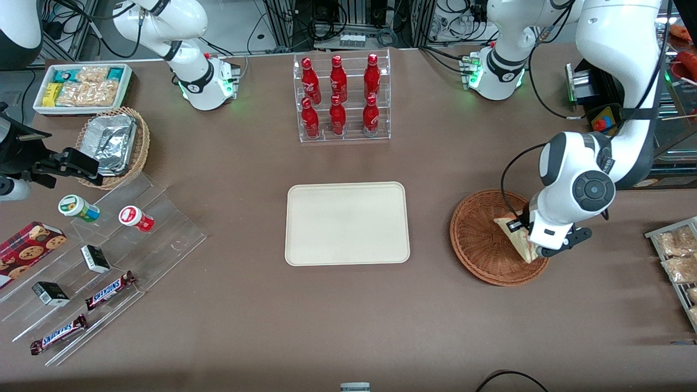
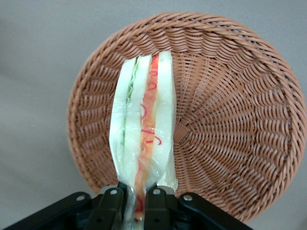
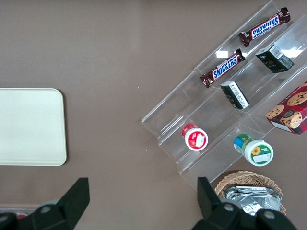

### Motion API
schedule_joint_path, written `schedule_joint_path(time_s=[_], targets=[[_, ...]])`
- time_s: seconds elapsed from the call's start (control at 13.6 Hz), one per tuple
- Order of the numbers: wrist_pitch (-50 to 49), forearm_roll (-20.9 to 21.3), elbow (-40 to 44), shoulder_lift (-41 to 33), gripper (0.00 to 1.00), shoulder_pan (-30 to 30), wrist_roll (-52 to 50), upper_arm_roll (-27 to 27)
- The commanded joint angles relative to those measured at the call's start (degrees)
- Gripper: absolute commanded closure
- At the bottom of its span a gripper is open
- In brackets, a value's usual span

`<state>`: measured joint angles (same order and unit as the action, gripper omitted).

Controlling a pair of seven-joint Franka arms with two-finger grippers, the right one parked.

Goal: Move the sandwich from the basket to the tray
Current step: 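Close the left gripper on the sandwich's wrapped edge and lift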

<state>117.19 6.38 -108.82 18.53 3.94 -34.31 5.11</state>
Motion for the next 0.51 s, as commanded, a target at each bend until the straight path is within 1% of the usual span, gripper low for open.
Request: schedule_joint_path(time_s=[0.0, 0.15, 0.29, 0.44], targets=[[-6.08, 1.36, 3.95, -0.78, 1.0, 2.56, 2.83, 0.07], [-6.8, 1.1, 4.58, -1.83, 1.0, 4.49, 4.33, 0.25], [-6.97, 0.74, 5.02, -2.27, 1.0, 5.81, 5.56, 2.7], [-8.2, 0.57, 6.85, -1.58, 1.0, 5.9, 9.85, 5.86]])
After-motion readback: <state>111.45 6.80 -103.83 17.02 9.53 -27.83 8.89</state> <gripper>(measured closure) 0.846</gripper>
